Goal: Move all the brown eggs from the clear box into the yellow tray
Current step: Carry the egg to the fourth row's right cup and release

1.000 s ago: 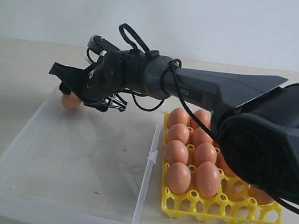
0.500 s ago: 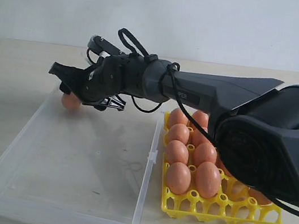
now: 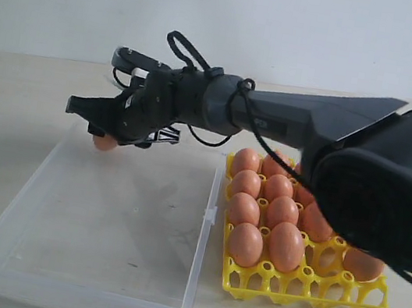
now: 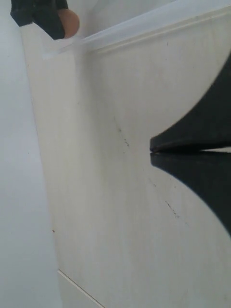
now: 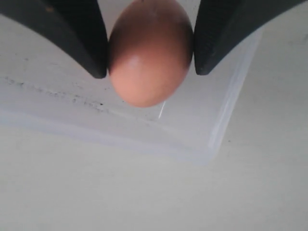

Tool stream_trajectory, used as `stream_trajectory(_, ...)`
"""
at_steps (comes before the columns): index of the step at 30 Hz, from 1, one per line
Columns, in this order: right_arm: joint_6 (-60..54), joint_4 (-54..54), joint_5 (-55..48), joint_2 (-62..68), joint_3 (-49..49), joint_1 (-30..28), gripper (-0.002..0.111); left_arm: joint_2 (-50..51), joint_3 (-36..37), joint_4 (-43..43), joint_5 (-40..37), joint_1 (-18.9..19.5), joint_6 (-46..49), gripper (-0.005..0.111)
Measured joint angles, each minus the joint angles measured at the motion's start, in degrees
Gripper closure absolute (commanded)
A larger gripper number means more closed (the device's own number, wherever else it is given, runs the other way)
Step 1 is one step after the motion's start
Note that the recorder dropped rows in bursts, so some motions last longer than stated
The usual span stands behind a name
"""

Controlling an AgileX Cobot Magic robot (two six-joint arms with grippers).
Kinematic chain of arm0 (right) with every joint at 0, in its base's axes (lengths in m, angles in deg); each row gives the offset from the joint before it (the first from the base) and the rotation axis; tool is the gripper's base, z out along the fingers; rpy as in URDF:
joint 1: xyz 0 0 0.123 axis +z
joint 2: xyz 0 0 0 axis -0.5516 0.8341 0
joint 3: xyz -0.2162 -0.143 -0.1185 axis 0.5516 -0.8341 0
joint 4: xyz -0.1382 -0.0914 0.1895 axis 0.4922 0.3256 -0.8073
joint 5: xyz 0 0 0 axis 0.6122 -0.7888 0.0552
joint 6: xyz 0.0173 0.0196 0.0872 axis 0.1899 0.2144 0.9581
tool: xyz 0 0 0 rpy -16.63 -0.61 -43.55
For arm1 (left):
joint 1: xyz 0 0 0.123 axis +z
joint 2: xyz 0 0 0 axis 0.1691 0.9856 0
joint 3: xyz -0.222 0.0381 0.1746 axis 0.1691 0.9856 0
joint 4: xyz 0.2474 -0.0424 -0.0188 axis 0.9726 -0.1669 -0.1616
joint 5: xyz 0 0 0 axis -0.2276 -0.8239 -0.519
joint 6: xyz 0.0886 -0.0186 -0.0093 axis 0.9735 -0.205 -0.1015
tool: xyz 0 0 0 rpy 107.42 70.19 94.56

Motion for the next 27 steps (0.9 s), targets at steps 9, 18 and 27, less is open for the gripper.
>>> stream_trajectory(9,-25.5,0.1,26.8,-28.7,-40.4,-1.9,0.108,0.0,0.0,0.0,0.0,0.0,0.0,0.107)
stream_trajectory(18,-53.3,-15.3,44.0,-54.9,-75.0,-6.3,0.108,0.0,0.0,0.0,0.0,0.0,0.0,0.107)
stream_trajectory(27,-68.2,-29.6,51.3,-62.2,-90.9,-6.3,0.108,0.0,0.0,0.0,0.0,0.0,0.0,0.107)
